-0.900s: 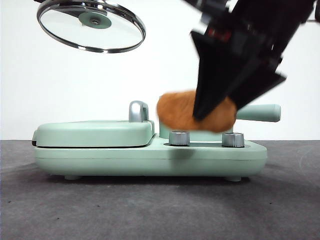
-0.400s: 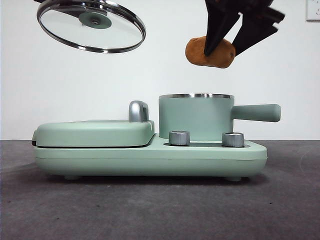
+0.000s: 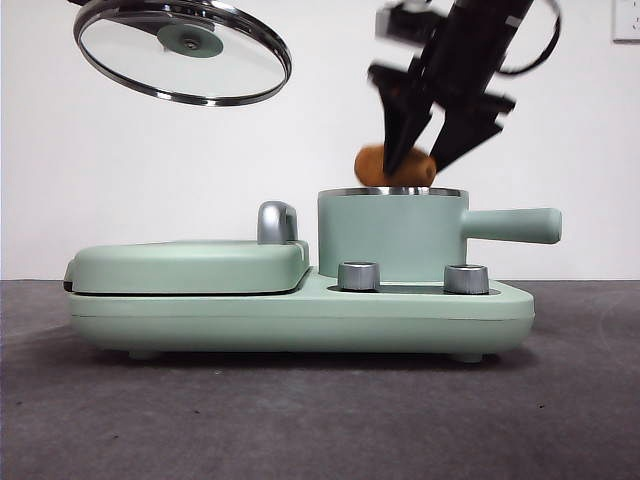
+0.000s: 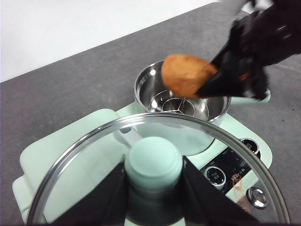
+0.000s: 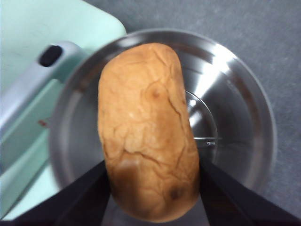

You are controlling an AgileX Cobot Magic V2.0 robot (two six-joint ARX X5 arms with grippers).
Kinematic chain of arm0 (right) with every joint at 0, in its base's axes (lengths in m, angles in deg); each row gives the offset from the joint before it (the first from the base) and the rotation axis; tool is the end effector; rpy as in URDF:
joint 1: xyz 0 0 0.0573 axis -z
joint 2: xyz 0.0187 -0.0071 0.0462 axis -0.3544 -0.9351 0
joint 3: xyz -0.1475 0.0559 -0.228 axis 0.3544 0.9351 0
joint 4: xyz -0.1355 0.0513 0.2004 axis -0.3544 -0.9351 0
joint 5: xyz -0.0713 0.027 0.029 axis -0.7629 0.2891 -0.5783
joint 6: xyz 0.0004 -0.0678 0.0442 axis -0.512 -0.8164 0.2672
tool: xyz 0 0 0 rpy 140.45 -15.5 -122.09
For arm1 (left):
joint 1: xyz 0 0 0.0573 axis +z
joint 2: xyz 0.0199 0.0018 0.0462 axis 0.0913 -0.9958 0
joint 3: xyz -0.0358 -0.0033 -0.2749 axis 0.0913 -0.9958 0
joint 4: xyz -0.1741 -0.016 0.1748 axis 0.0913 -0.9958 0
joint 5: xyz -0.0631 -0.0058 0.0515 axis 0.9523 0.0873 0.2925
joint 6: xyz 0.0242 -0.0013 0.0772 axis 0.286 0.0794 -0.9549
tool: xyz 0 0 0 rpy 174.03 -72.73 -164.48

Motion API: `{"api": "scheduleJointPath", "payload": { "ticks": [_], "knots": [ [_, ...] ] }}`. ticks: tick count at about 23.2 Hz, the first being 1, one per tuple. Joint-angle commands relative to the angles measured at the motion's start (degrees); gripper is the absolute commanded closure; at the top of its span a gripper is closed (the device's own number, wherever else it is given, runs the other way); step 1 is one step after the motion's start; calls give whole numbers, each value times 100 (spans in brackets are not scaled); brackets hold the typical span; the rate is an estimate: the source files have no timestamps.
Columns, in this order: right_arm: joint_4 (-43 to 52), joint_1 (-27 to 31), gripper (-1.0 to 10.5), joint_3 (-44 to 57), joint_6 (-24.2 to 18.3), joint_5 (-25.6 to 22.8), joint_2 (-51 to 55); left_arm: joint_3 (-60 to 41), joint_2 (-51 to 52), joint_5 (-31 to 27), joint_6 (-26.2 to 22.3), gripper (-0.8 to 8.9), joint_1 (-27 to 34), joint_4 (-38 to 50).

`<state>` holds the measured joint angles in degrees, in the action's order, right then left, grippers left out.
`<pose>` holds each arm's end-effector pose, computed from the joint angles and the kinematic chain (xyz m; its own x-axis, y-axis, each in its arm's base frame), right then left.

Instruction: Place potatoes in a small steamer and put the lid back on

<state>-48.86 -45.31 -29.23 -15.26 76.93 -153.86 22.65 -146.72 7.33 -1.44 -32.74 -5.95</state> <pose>0.3591 0.1717 0.2829 0.5596 0.3715 -0.7409 -0.4969 0.8658 0.0588 0.2294 -0.1331 0.3477 0.7200 -0.5777 -0.3845 0.6306 0.7760 0.0149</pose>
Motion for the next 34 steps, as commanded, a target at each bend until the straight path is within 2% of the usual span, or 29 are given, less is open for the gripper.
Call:
{"api": "scheduleJointPath", "payload": {
  "ticks": [1,10,13,20,24,28,34],
  "knots": [
    [140,13,681,-175,-74,9,-400,85,13,4,-17,799,-20,271],
    [234,42,674,-175,-72,17,-857,85,13,7,-17,799,-20,306],
    [210,37,602,-175,-70,17,-857,85,13,7,-17,799,-20,306],
    [48,17,554,-391,-70,37,-684,85,13,7,-17,799,-20,308],
    [-2,4,555,-431,-68,35,-107,85,13,7,-17,799,-20,308],
    [-616,-101,582,-332,-37,-33,579,85,13,7,-17,799,-20,317],
    [256,-664,582,1471,-33,-621,2096,85,7,9,2,799,-26,326]
  ]
}}
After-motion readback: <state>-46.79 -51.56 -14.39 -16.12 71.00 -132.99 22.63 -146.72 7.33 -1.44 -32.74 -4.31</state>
